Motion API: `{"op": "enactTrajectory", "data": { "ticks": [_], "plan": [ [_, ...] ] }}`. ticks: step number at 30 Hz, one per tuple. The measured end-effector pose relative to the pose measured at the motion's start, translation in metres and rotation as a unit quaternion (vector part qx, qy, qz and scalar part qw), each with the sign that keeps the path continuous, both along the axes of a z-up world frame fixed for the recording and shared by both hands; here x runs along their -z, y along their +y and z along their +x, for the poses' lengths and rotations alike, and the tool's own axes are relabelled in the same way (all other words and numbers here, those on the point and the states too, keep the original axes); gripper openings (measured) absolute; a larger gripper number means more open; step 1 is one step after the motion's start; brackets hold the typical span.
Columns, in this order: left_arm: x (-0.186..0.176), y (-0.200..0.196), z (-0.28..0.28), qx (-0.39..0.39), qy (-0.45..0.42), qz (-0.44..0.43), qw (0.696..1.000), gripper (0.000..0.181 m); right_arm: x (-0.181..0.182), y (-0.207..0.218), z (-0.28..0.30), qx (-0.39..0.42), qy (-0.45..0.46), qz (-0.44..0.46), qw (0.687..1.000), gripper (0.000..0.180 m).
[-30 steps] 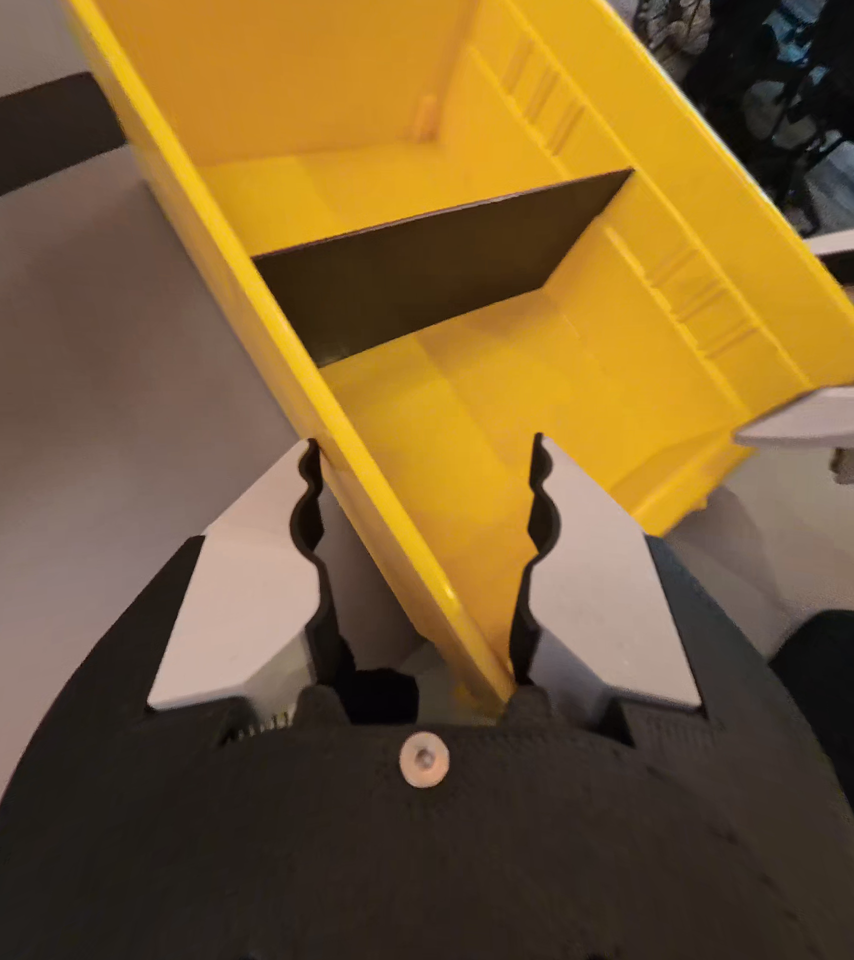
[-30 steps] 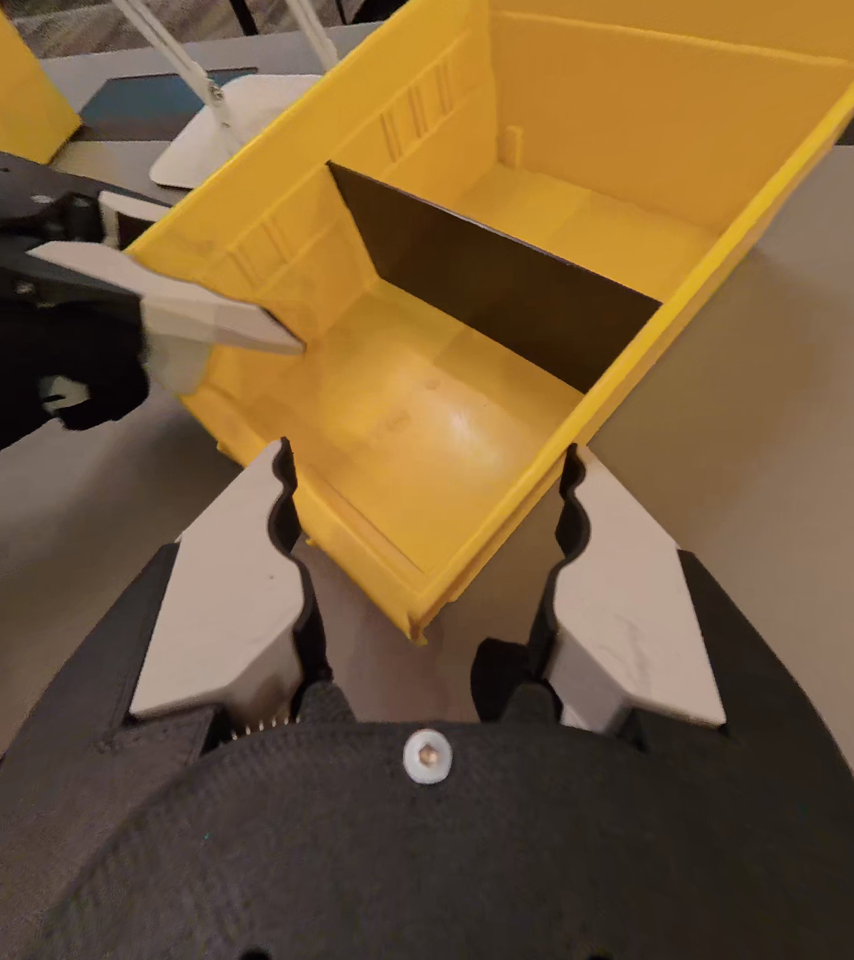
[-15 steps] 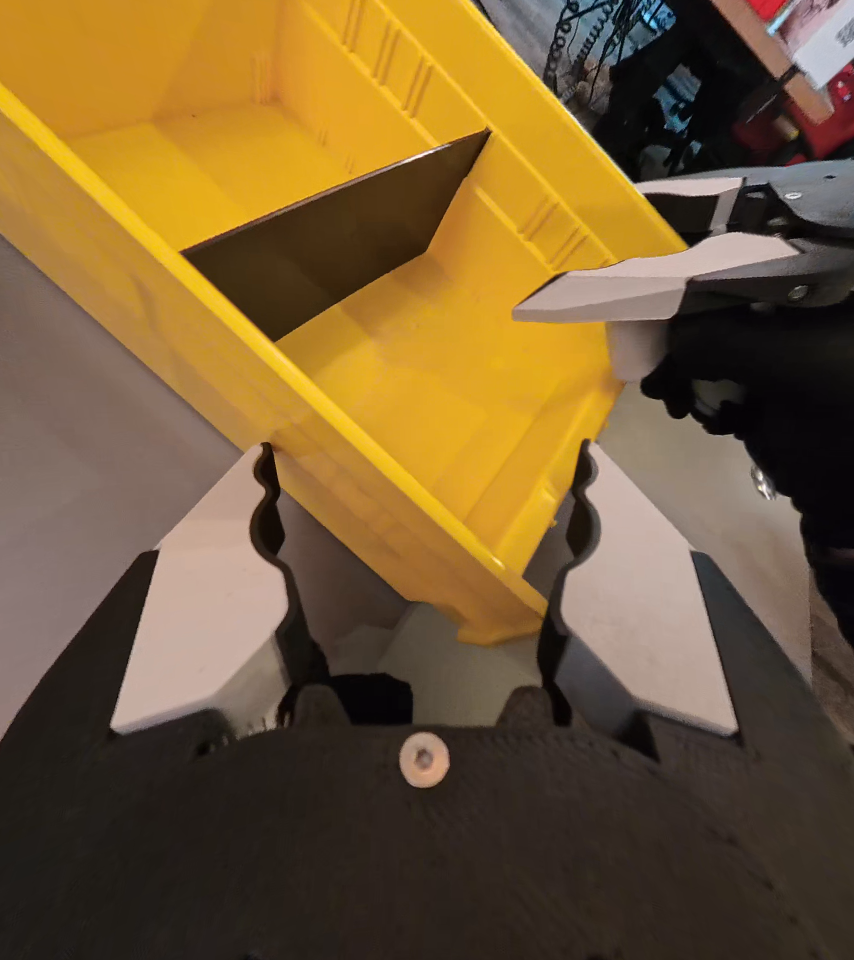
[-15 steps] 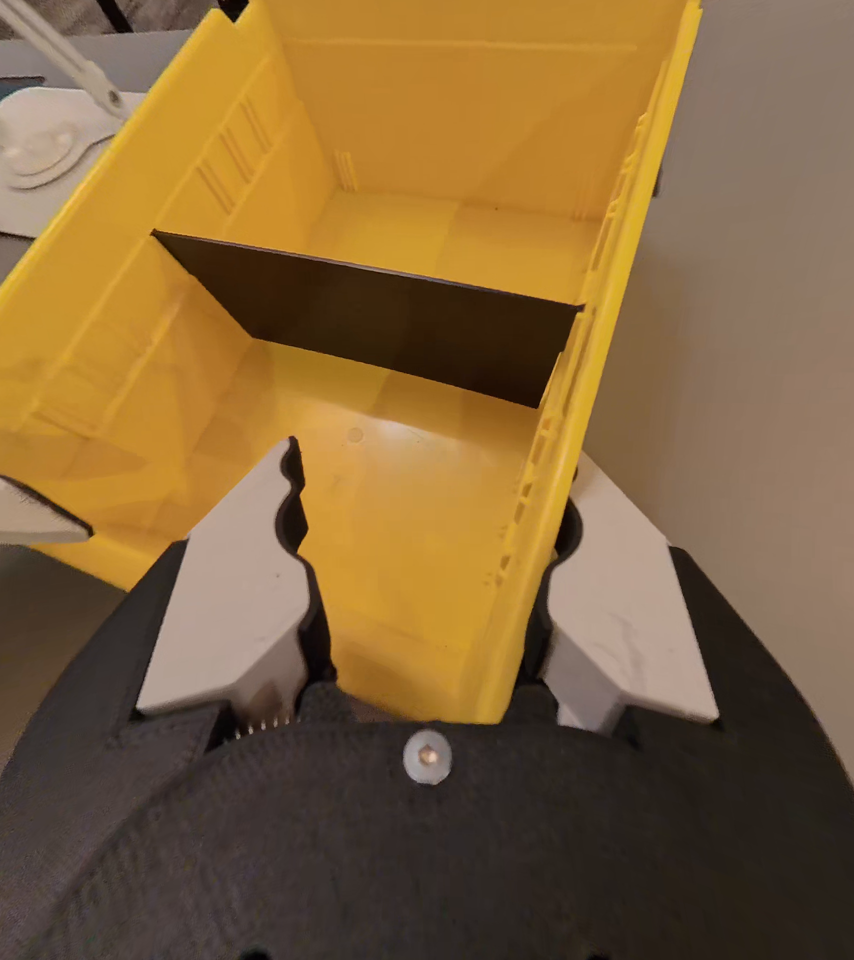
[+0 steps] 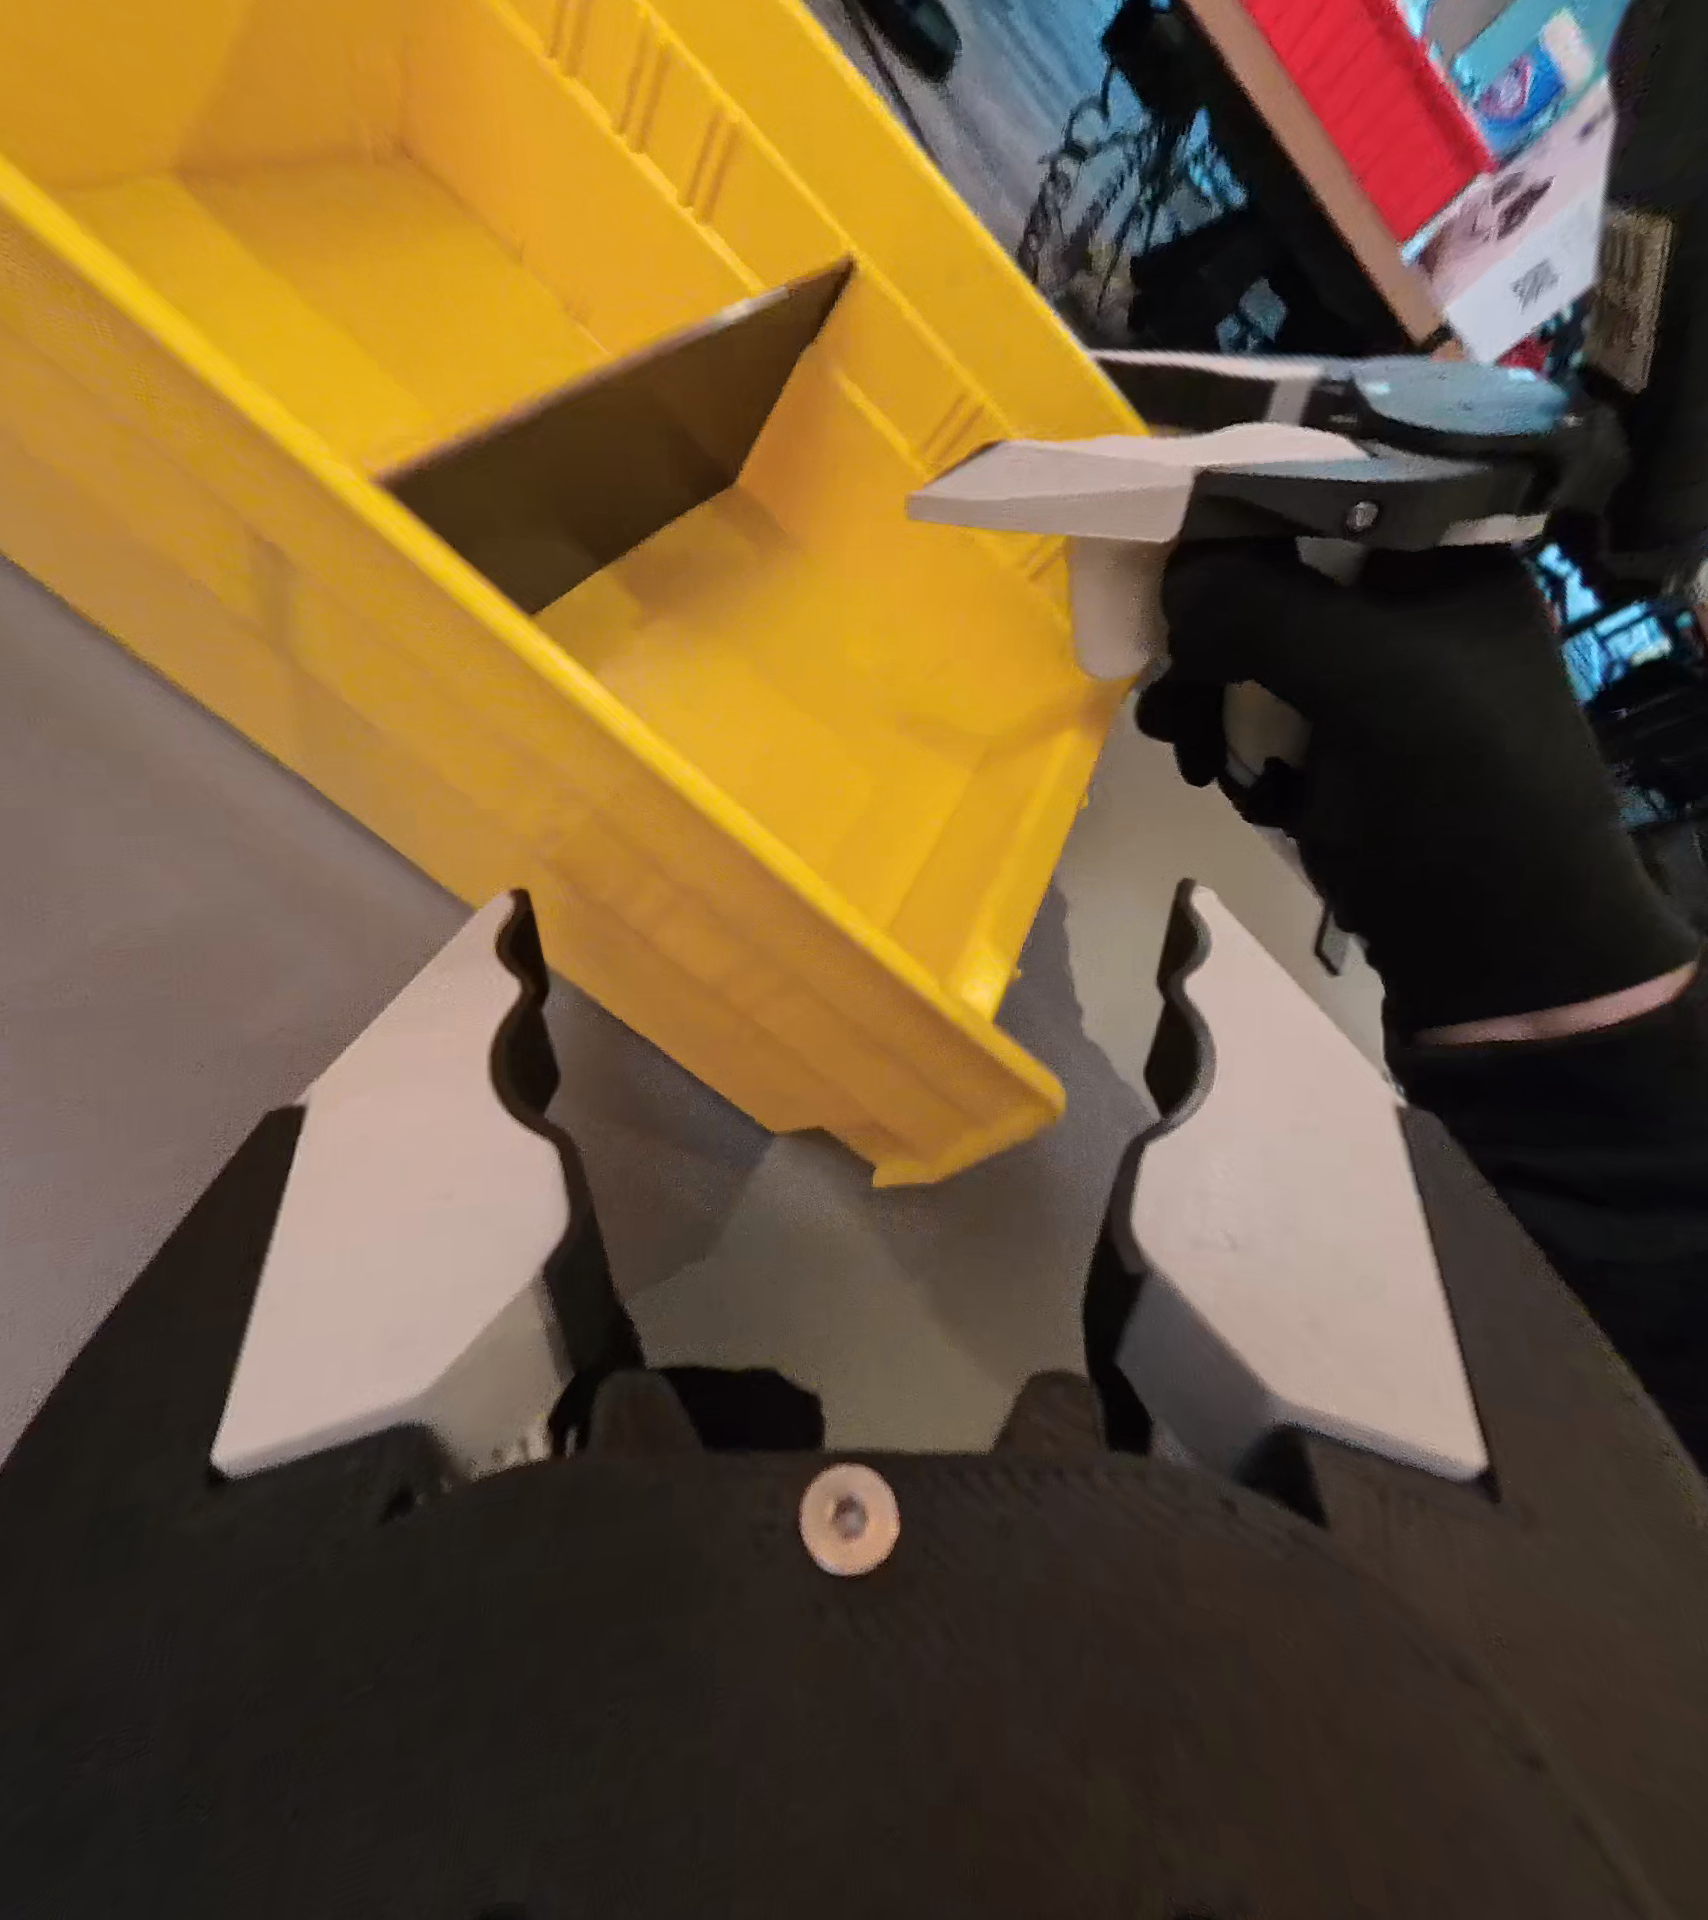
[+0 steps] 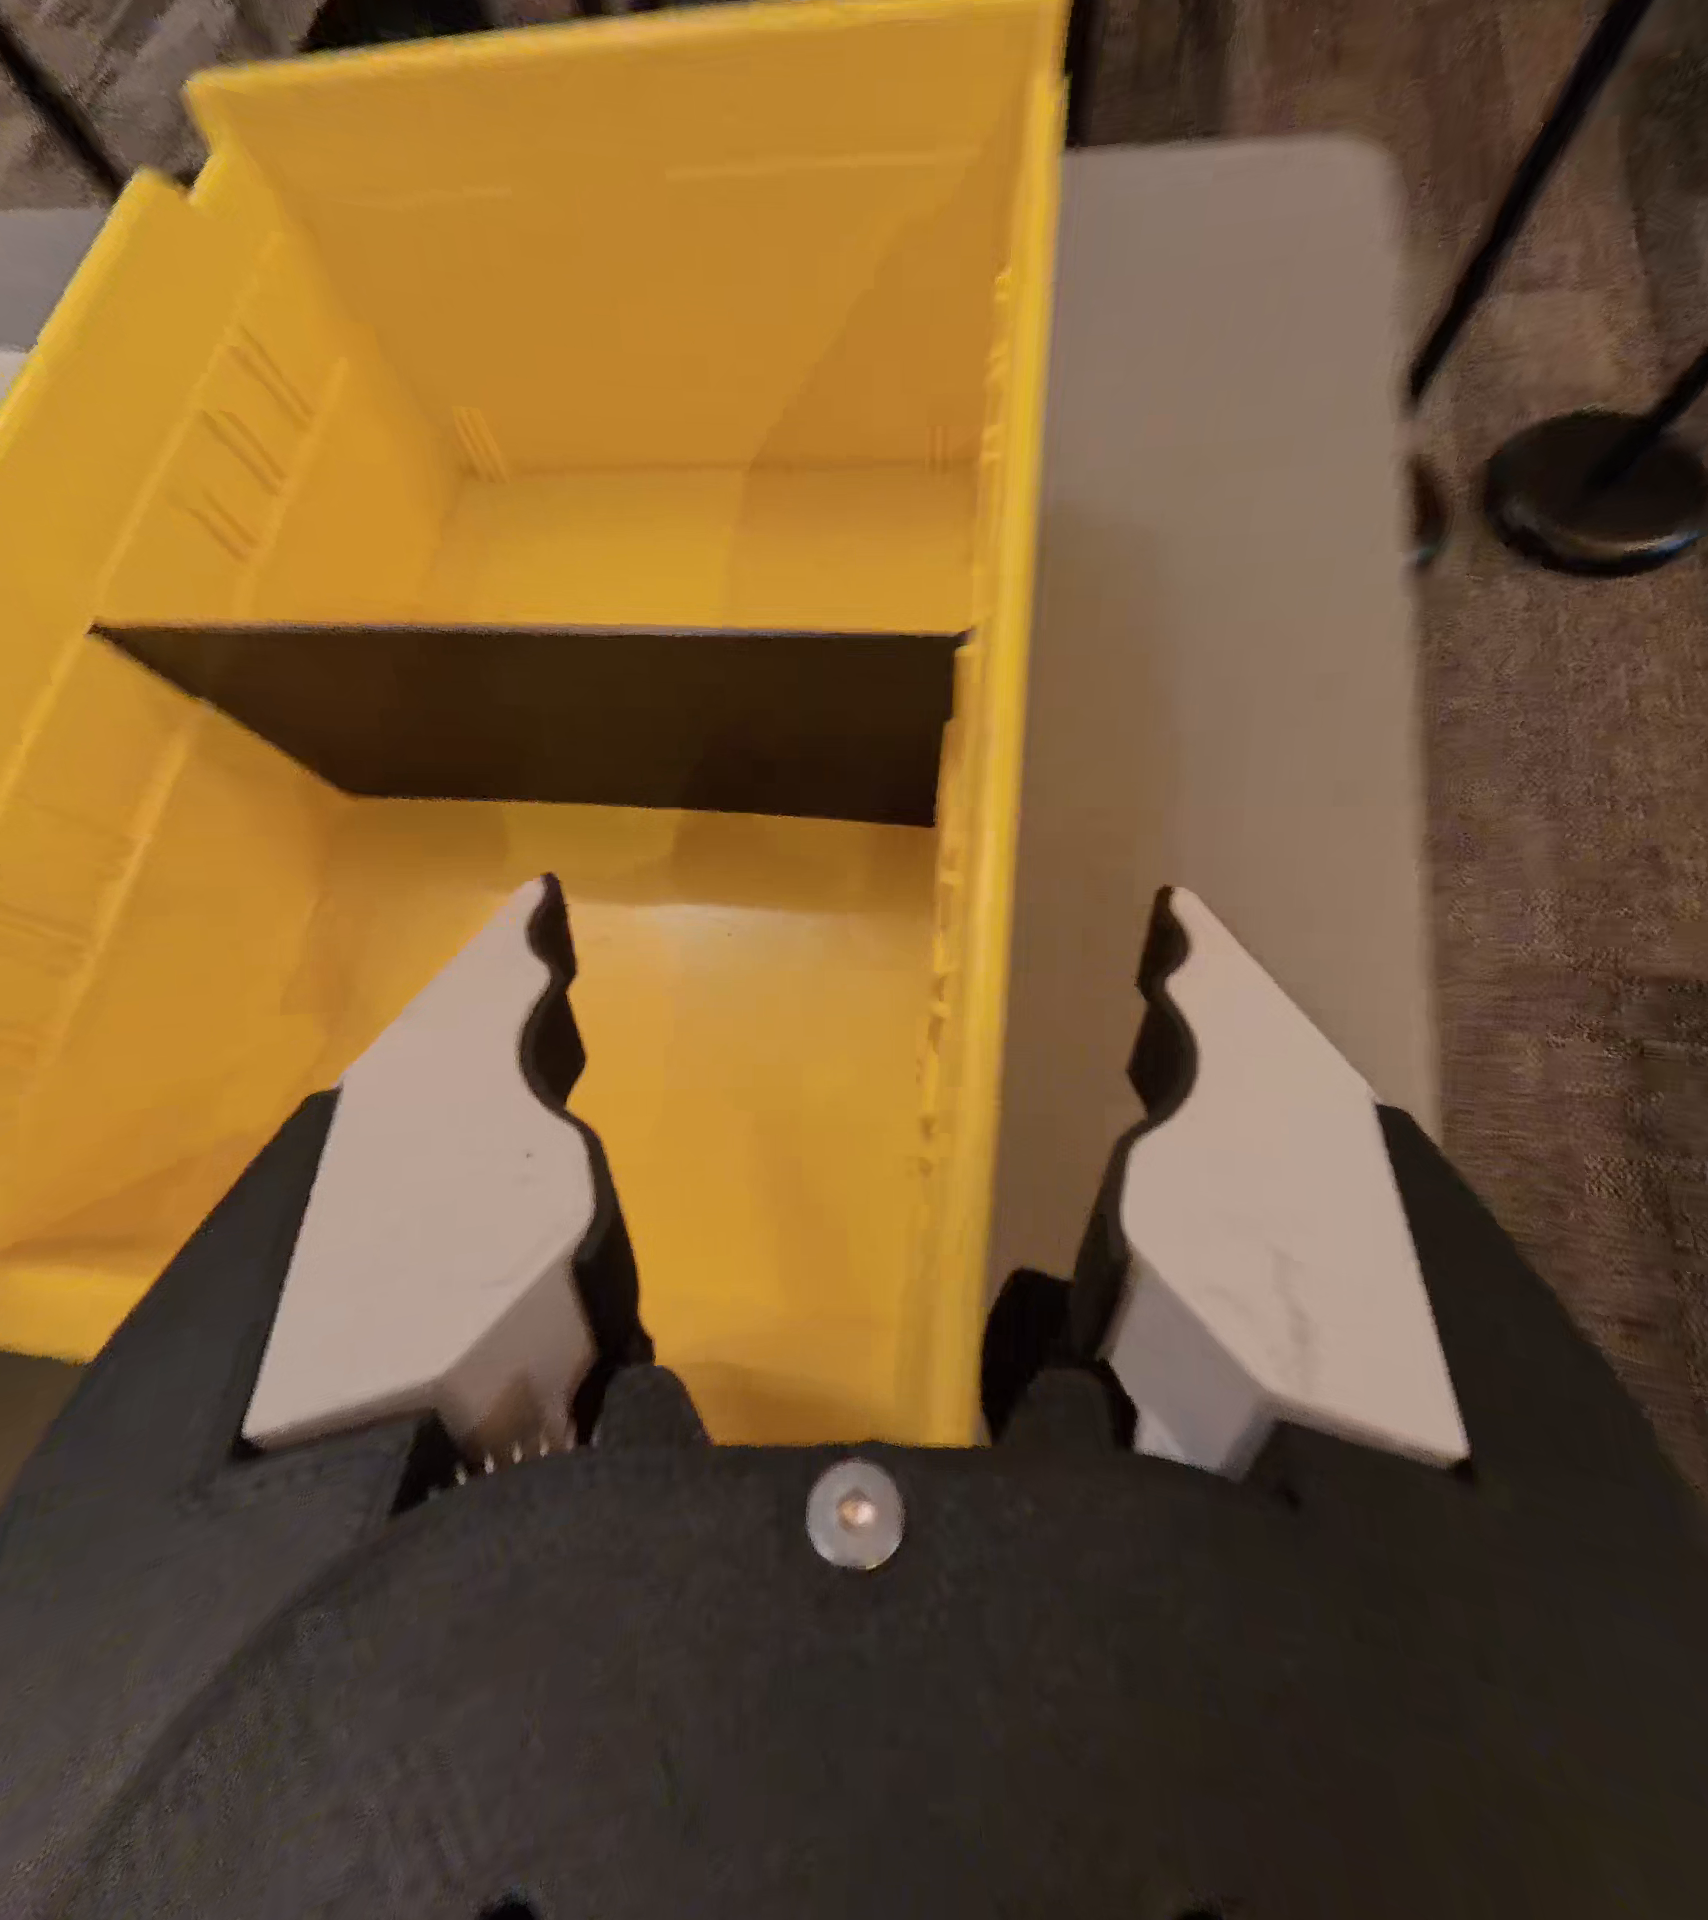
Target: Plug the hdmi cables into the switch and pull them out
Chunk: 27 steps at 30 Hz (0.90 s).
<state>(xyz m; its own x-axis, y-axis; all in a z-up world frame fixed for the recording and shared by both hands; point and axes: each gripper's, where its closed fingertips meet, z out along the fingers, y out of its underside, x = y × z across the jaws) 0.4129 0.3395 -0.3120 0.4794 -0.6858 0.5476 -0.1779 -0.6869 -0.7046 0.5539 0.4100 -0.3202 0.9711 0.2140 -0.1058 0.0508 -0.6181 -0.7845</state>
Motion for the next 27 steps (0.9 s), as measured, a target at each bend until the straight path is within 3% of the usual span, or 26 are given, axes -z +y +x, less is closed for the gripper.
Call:
{"op": "enactTrajectory", "data": {
  "ticks": [3, 6, 14, 22, 27],
  "plan": [
    [-0.025, -0.006, -0.033, -0.007, -0.009, 0.053, 0.999, 0.116, -0.038, -0.009, 0.009, 0.022, -0.061, 0.062, 0.996, 0.111],
    [-0.044, -0.017, -0.079, -0.012, 0.001, 0.104, 0.994, 0.114, -0.075, -0.025, -0.023, -0.005, -0.091, 0.107, 0.99, 0.109],
    [-0.047, -0.026, -0.245, -0.08, 0.093, 0.18, 0.976, 0.106, -0.133, -0.055, -0.22, -0.215, -0.131, 0.169, 0.953, 0.102],
    [-0.002, -0.017, -0.414, -0.19, 0.194, 0.188, 0.944, 0.098, -0.115, -0.077, -0.412, -0.386, -0.054, 0.15, 0.909, 0.1],
    [0.014, 0.013, -0.463, -0.246, 0.207, 0.193, 0.927, 0.095, -0.087, -0.063, -0.495, -0.426, 0.098, 0.089, 0.895, 0.097]
  ]
}}
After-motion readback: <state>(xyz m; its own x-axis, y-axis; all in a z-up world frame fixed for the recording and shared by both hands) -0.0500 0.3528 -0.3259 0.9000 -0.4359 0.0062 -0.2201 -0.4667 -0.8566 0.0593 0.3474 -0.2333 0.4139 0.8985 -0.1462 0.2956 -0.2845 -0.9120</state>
